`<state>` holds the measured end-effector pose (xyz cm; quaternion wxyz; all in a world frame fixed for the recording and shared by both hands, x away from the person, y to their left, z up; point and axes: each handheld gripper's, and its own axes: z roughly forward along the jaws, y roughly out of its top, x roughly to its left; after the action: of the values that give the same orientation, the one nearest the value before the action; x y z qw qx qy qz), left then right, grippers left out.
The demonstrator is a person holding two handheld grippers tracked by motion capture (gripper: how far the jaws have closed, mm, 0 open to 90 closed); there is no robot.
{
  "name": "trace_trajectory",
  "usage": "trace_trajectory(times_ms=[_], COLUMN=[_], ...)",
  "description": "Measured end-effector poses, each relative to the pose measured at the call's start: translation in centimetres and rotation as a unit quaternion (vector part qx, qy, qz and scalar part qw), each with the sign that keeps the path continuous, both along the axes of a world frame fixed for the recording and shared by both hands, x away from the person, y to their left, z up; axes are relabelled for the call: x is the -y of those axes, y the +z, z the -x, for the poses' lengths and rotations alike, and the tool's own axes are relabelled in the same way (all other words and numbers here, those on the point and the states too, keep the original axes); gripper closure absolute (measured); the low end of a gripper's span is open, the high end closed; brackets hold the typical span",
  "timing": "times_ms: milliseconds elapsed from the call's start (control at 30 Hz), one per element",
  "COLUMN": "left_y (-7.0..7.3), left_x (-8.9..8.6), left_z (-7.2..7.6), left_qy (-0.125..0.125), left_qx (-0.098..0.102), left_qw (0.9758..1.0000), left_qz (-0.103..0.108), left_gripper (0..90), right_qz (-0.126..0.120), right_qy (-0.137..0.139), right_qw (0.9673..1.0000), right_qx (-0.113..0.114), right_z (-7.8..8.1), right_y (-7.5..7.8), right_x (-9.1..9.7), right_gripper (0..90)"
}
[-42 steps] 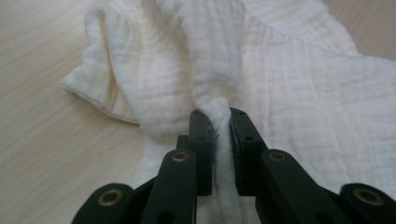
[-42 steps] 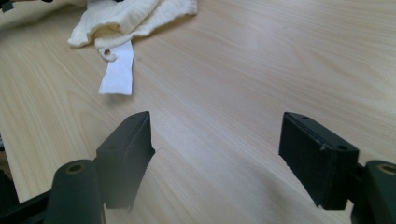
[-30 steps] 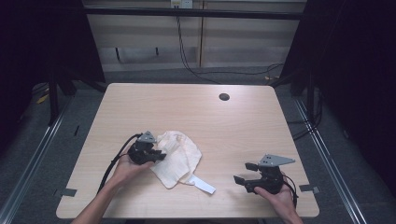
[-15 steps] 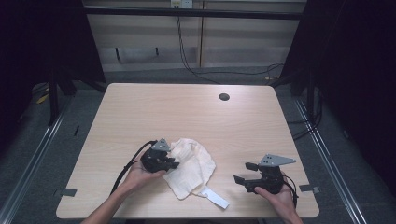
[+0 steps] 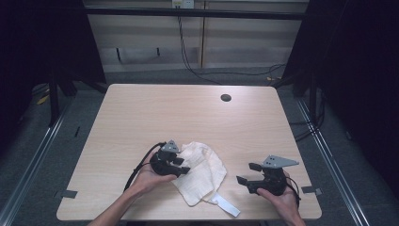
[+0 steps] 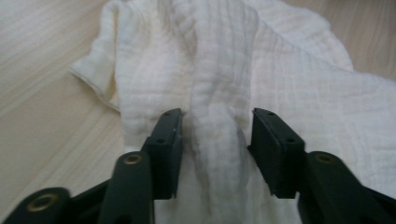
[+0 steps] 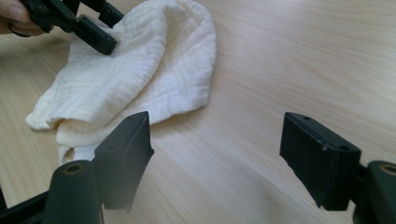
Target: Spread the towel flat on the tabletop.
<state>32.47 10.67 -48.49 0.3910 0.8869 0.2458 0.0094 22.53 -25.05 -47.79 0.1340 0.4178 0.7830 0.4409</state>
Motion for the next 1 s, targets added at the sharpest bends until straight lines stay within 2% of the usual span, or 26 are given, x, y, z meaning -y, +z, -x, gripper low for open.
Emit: trace_trajectory(times_ms=[67,167,233,267,300,367,400,433,500,533,567,600,633,667,700,733,767,800,867,933,967,1000], left_y=[1.0,2.8,3.6,3.7,3.6,2.9,2.5,2.4,2.4,2.1,1.9,1.5,1.2,1.1,0.9,0.7,0.5,0.4,0.4,0.2,0.2,0.0], left_x=[-0.6,-1.7,-2.0,-2.0,-1.8,-0.9,-0.5,-0.2,0.4,0.6,0.7,1.0,1.1,1.1,1.2,1.3,1.4,1.5,1.7,2.0,2.0,1.9], left_z=[0.2,0.8,2.1,2.7,3.5,5.3,5.8,6.3,6.8,6.9,7.0,7.2,7.4,7.3,7.3,7.3,7.2,7.2,7.3,7.7,7.8,8.0], left_qy=[0.005,0.010,-0.004,-0.018,-0.042,-0.073,-0.100,-0.118,-0.141,-0.142,-0.145,-0.149,-0.154,-0.166,-0.162,-0.166,-0.167,-0.163,-0.176,-0.177,-0.187,-0.186], left_qx=[0.011,0.031,0.037,0.041,0.041,0.042,0.033,0.037,0.030,0.026,0.018,0.014,0.021,0.020,0.016,0.025,0.021,0.023,0.019,0.015,0.014,0.014], left_qw=[0.9999,0.9989,0.9984,0.9983,0.9976,0.9963,0.9944,0.9923,0.9895,0.9895,0.9891,0.9886,0.9878,0.9859,0.9866,0.9855,0.9853,0.9860,0.9838,0.9838,0.9817,0.9821], left_qz=[0.011,0.035,0.042,0.038,0.038,0.016,0.009,0.002,0.004,0.014,0.015,0.007,-0.008,-0.015,-0.013,-0.023,-0.027,-0.026,-0.028,-0.023,-0.032,-0.028], left_gripper=[44.3,43.4,42.2,45.7,51.7,60.6,64.9,67.1,69.5,70.2,70.2,70.4,70.4,70.9,72.6,75.0,76.8,77.1,76.2,72.9,71.7,70.4], right_qz=[-0.002,-0.002,-0.002,-0.002,-0.003,-0.004,-0.004,-0.001,-0.002,-0.004,-0.002,-0.002,-0.004,-0.005,-0.006,-0.006,-0.007,-0.006,-0.006,-0.005,-0.005,-0.005], right_qy=[-0.003,-0.004,-0.003,-0.001,-0.001,0.001,-0.001,-0.001,-0.004,-0.005,-0.005,-0.004,-0.003,-0.004,-0.003,-0.002,-0.002,0.000,0.003,0.005,0.005,0.005], right_qw=[1.0000,1.0000,1.0000,1.0000,1.0000,1.0000,1.0000,1.0000,1.0000,1.0000,1.0000,1.0000,1.0000,1.0000,1.0000,1.0000,1.0000,1.0000,1.0000,1.0000,1.0000,1.0000], right_qx=[0.003,0.005,0.003,0.004,0.003,0.002,-0.002,0.000,0.001,0.000,0.000,0.000,0.000,-0.002,-0.004,-0.005,-0.006,-0.006,-0.004,-0.004,-0.004,-0.004], right_z=[0.0,-0.2,-0.2,-0.2,-0.2,-0.2,-0.2,-0.3,-0.3,-0.2,-0.2,-0.1,-0.1,-0.1,-0.1,-0.1,-0.1,-0.1,-0.1,0.0,0.0,0.0], right_y=[0.0,0.1,0.1,0.1,0.1,0.0,0.0,0.0,0.0,0.1,0.1,0.1,0.0,0.0,0.0,0.0,0.0,-0.1,-0.1,0.0,0.0,0.0], right_x=[0.1,0.2,0.1,0.1,0.0,0.0,0.0,0.0,0.0,0.0,0.0,0.0,0.1,0.0,0.0,0.0,0.0,0.0,0.0,-0.1,-0.1,0.0], right_gripper=[24.8,24.7,24.6,24.6,24.6,24.1,23.6,23.5,23.3,23.1,22.7,22.6,22.6,22.6,22.6,22.6,22.6,22.6,22.5,22.4,22.3,22.3])
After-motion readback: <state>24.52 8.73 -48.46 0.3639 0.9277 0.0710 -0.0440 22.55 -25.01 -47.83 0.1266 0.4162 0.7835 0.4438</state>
